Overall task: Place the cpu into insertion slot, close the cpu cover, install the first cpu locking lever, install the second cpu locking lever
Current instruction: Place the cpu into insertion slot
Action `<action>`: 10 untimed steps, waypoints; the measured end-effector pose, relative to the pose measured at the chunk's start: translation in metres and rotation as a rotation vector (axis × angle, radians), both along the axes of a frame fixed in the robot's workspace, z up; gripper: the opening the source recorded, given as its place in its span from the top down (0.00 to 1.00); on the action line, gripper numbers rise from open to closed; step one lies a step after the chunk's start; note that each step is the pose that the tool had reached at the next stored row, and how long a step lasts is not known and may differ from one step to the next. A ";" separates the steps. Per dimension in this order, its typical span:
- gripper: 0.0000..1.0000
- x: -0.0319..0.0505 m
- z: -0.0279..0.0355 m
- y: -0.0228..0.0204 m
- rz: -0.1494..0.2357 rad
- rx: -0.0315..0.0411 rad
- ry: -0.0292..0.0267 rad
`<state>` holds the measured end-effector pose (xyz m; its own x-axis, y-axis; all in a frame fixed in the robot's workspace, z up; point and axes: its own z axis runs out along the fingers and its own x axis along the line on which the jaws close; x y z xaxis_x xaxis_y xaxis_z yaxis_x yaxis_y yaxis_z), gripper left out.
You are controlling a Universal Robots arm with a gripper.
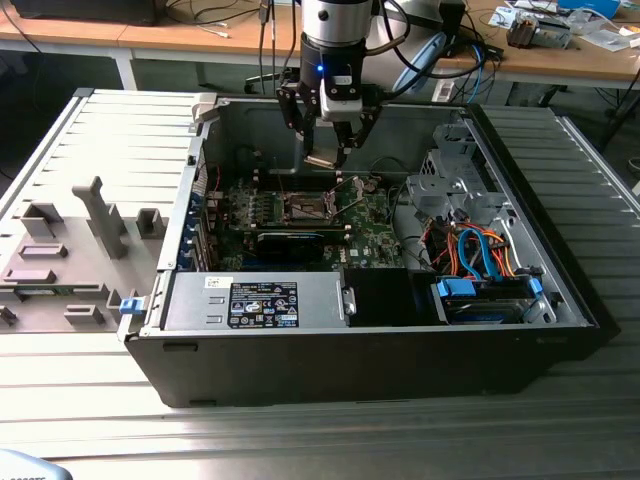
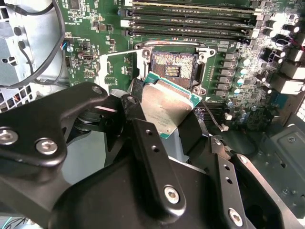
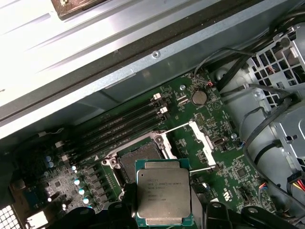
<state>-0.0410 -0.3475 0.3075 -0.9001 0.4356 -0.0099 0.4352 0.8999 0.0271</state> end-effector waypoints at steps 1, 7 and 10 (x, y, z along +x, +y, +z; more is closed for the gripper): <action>0.45 0.0000 0.0000 0.0000 -0.001 0.0000 0.0000; 0.45 0.0000 -0.0001 0.0000 -0.009 0.0000 0.0000; 0.45 0.0000 -0.0001 0.0000 -0.013 0.0000 0.0000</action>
